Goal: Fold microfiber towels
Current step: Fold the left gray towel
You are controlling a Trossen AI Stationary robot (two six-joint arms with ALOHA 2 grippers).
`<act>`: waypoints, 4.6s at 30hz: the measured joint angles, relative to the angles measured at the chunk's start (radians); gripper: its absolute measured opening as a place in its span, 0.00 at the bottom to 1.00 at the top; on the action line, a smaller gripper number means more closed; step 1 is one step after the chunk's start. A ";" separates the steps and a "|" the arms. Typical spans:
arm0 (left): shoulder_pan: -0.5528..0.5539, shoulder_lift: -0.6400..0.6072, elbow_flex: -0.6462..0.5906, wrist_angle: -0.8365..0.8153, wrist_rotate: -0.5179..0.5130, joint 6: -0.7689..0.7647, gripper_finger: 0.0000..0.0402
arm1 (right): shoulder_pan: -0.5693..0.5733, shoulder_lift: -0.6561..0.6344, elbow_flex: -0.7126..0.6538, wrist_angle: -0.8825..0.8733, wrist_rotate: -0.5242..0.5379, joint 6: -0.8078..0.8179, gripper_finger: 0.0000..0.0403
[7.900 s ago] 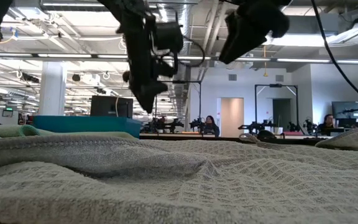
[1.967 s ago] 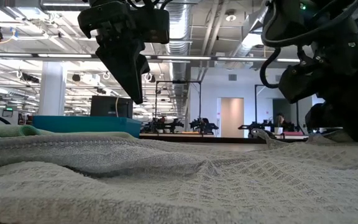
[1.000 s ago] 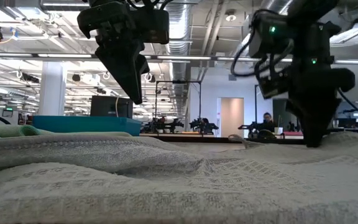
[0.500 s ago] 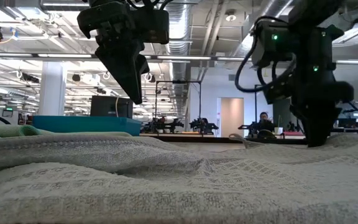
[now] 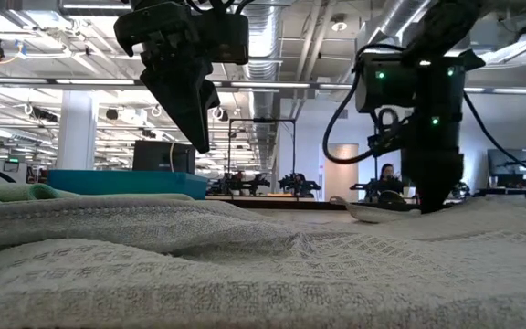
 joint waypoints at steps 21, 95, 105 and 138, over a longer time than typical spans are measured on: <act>0.000 0.000 0.000 -0.013 0.000 -0.015 0.31 | 0.073 -0.148 0.057 -0.100 -0.365 -0.079 0.41; 0.039 0.000 0.000 0.077 0.015 0.171 0.31 | 0.226 -0.140 0.020 -0.005 -0.448 -0.190 0.01; 0.097 0.147 0.006 0.333 0.088 0.347 0.31 | 0.240 -0.141 0.119 -0.051 -0.448 -0.262 0.01; 0.140 0.351 0.049 1.020 0.286 0.468 0.31 | 0.290 -0.142 0.318 -0.089 -0.418 -0.386 0.01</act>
